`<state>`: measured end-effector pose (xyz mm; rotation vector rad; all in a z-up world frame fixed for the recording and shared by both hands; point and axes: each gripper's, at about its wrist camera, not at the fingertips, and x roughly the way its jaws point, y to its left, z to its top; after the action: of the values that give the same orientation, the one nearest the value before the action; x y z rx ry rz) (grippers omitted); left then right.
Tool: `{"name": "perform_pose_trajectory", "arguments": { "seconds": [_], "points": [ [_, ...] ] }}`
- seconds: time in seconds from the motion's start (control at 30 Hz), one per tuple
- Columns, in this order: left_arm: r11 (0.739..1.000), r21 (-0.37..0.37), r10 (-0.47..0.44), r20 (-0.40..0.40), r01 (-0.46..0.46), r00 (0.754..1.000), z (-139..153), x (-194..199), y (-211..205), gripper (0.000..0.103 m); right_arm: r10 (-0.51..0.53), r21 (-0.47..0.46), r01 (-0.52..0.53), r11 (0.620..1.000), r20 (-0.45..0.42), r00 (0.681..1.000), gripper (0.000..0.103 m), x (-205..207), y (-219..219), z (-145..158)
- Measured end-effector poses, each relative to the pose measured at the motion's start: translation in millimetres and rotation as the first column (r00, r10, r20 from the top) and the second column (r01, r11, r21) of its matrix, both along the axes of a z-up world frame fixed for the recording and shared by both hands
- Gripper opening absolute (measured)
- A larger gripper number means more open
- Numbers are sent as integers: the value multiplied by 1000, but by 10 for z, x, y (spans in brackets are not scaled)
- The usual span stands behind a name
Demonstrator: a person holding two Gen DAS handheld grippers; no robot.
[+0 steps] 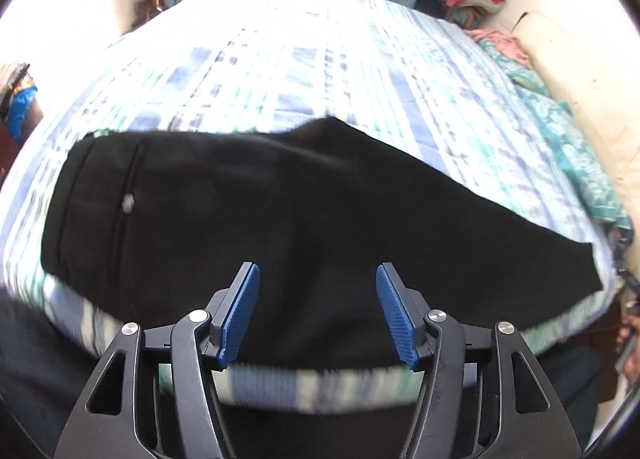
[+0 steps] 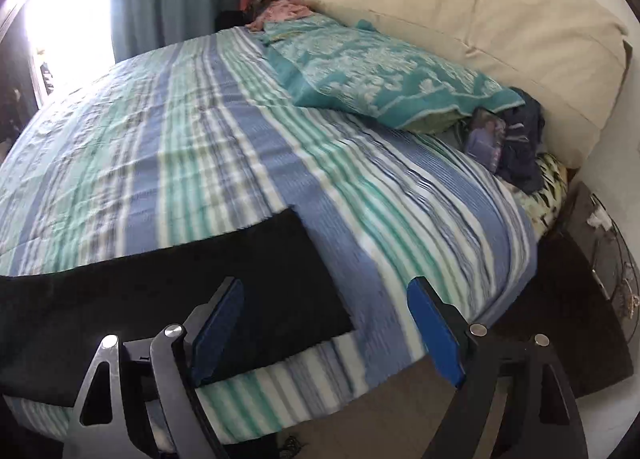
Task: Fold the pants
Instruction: 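Open both tools and smooth the folded trousers flat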
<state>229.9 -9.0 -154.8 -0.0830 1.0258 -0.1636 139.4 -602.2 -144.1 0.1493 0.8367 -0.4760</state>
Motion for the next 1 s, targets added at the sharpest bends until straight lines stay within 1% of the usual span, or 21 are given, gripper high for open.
{"name": "perform_pose_trajectory", "arguments": {
  "seconds": [0.03, 0.07, 0.1, 0.13, 0.17, 0.23, 0.33, 0.37, 0.4, 0.43, 0.47, 0.5, 0.57, 0.63, 0.7, 0.77, 0.83, 0.87, 0.9, 0.93, 1.0],
  "points": [
    [996, 89, 9, 2, -9, 1000, -129, 108, 11, 57, 44, 13, -44, 999, 18, 999, 84, 49, 214, 64],
    [982, 185, 29, -20, -25, 999, -290, 187, 26, 44, 93, 31, -94, 995, 38, 995, 84, 105, 457, 114],
    [962, 270, 61, -62, -42, 996, -466, 247, 70, 37, 144, 54, -147, 988, 61, 988, 85, 150, 715, 135],
    [955, 289, 95, -89, -66, 991, -588, 262, 156, 34, 196, 77, -202, 976, 80, 977, 88, 216, 987, 134],
    [966, 243, 109, -64, -91, 992, -577, 226, 232, 33, 246, 99, -255, 962, 93, 965, 89, 286, 1265, 99],
    [958, 264, 129, -50, -111, 990, -523, 153, 274, 32, 333, 124, -344, 931, 101, 937, 90, 407, 1786, -32],
    [965, 244, 113, -68, -93, 991, -452, 53, 308, 33, 423, 146, -424, 894, 39, 905, 90, 570, 2401, -455],
    [968, 231, 116, -66, -97, 991, -425, -9, 412, 40, 432, 157, -428, 890, 7, 902, 90, 597, 2508, -628],
    [975, 201, 109, -57, -96, 992, -375, -31, 429, 45, 433, 173, -421, 890, -35, 901, 90, 628, 2573, -799],
    [983, 162, 94, -40, -87, 995, -322, -37, 427, 57, 424, 192, -403, 895, -84, 902, 92, 642, 2595, -958],
    [989, 127, 74, -22, -70, 997, -284, -37, 481, 69, 412, 186, -391, 901, -88, 907, 95, 625, 2610, -1021],
    [994, 99, 47, 0, -47, 999, -227, 25, 390, 72, 411, 180, -393, 902, -71, 909, 98, 614, 2615, -1003],
    [997, 77, -4, 36, 1, 999, -161, 231, 183, 73, 418, 190, -396, 898, -92, 904, 103, 642, 2625, -1029],
    [996, 69, -68, 67, 63, 995, -146, 454, -90, 73, 416, 160, -399, 903, -92, 905, 103, 623, 2655, -1065],
    [990, 101, -109, 89, 100, 990, -202, 682, -347, 74, 407, 155, -391, 907, -87, 910, 103, 622, 2666, -1073],
    [983, 169, -79, 71, 66, 994, -372, 970, -483, 74, 405, 162, -389, 907, -78, 911, 103, 617, 2668, -1075],
    [973, 231, 16, 24, -21, 1000, -616, 1195, -412, 71, 406, 163, -391, 906, -73, 911, 103, 603, 2668, -1077],
    [980, 197, 44, -13, -41, 999, -738, 1254, -319, 71, 406, 162, -391, 906, -72, 911, 103, 600, 2673, -1072],
    [985, 161, 59, -22, -55, 998, -801, 1226, -229, 71, 406, 160, -391, 906, -71, 911, 103, 599, 2677, -1073],
    [986, 155, 55, 1, -54, 998, -781, 1172, -212, 71, 407, 158, -393, 906, -71, 911, 103, 600, 2681, -1074],
    [977, 214, 7, 10, -9, 1000, -739, 1107, -306, 72, 410, 156, -396, 905, -69, 910, 103, 591, 2678, -1075]
  ]
}}
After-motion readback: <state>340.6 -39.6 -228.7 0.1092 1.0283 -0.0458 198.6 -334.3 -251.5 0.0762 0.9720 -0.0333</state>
